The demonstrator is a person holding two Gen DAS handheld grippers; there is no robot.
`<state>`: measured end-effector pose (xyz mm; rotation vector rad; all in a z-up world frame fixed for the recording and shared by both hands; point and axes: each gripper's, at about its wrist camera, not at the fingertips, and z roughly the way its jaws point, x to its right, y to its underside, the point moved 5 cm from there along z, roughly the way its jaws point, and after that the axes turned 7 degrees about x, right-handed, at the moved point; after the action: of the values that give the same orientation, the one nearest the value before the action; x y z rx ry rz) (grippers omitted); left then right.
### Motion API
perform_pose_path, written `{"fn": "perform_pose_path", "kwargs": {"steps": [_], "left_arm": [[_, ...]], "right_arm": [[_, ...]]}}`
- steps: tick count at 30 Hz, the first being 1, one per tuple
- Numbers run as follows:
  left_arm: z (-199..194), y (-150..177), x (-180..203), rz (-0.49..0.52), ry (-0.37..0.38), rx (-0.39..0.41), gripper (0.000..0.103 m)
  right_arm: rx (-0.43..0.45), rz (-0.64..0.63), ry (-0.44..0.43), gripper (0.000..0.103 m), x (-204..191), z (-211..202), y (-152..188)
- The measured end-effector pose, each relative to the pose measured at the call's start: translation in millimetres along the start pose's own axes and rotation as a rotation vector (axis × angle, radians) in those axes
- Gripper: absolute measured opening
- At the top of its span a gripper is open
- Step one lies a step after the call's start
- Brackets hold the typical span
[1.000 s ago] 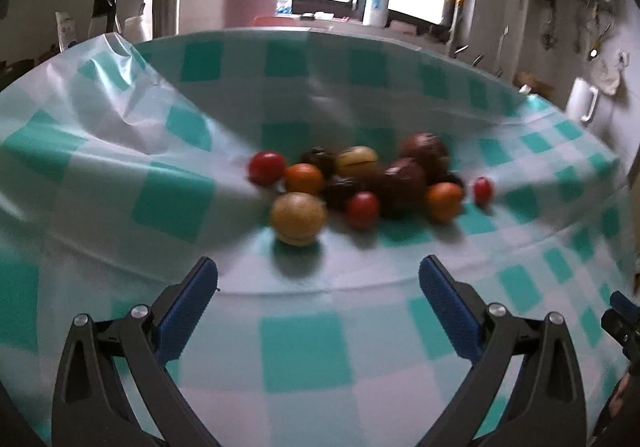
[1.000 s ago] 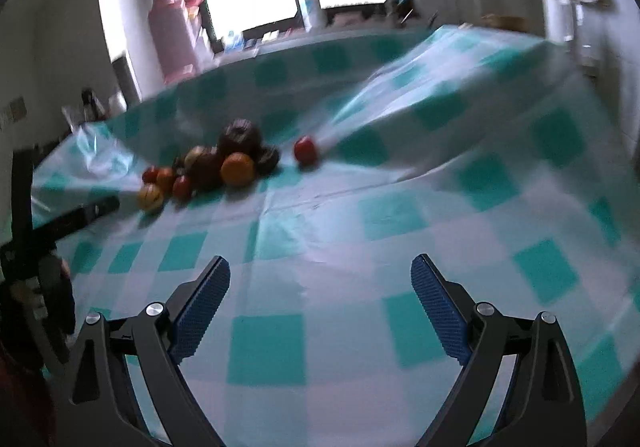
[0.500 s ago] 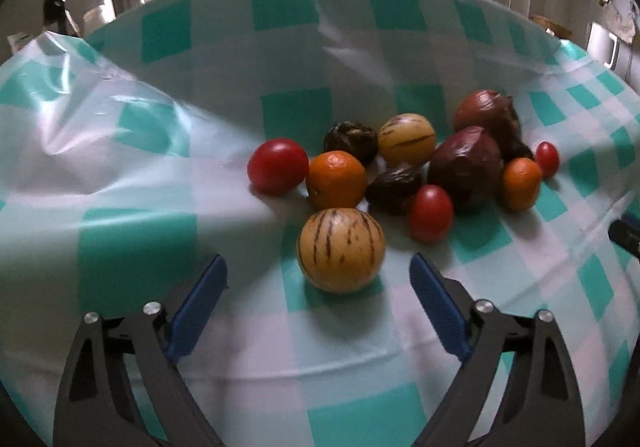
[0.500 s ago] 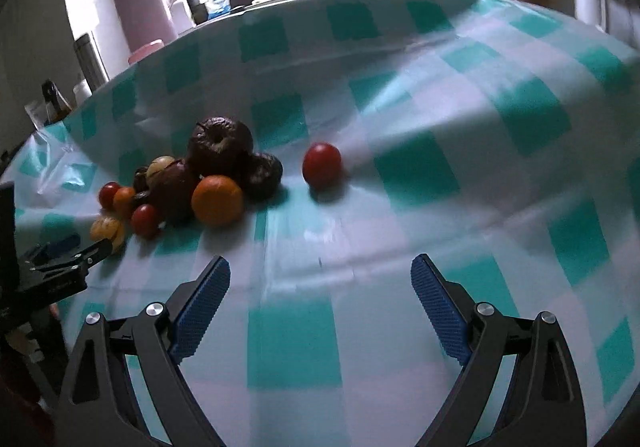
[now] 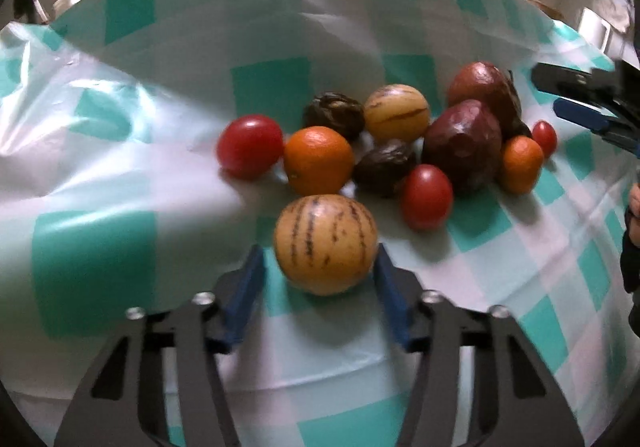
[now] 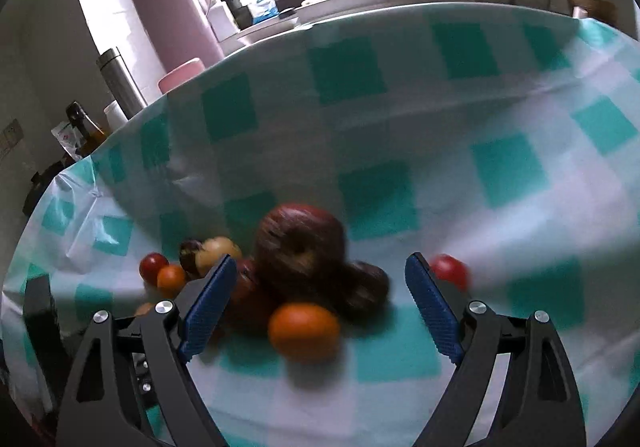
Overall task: Organize fruits
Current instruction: 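Grasp the striped pepino melon with the left tool while the right tool grasps a brown apple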
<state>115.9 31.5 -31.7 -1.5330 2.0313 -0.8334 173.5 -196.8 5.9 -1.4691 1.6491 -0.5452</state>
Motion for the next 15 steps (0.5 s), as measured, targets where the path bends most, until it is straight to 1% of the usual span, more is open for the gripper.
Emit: {"fn": "perform_pose_path", "kwargs": {"steps": [1, 6, 9, 11, 13, 15], "left_arm": [[-1, 0, 0, -0.001, 0.006, 0.003, 0.045], [-4, 1, 4, -0.017, 0.030, 0.010, 0.045], [-4, 0, 5, -0.027, 0.039, 0.011, 0.045], [-6, 1, 0, -0.028, 0.040, 0.011, 0.046], [-6, 0, 1, -0.029, 0.040, 0.011, 0.046], [-6, -1, 0, -0.031, 0.044, 0.011, 0.047]], "right_arm": [[-0.004, -0.009, 0.004, 0.084, -3, 5, -2], [-0.066, -0.059, 0.044, 0.084, -13, 35, 0], [-0.101, -0.065, 0.042, 0.083, -17, 50, 5], [-0.100, -0.070, 0.036, 0.078, -19, 57, 6], [-0.104, -0.068, 0.039, 0.078, -19, 62, 5], [-0.100, -0.070, 0.046, 0.075, -18, 63, 3]]}}
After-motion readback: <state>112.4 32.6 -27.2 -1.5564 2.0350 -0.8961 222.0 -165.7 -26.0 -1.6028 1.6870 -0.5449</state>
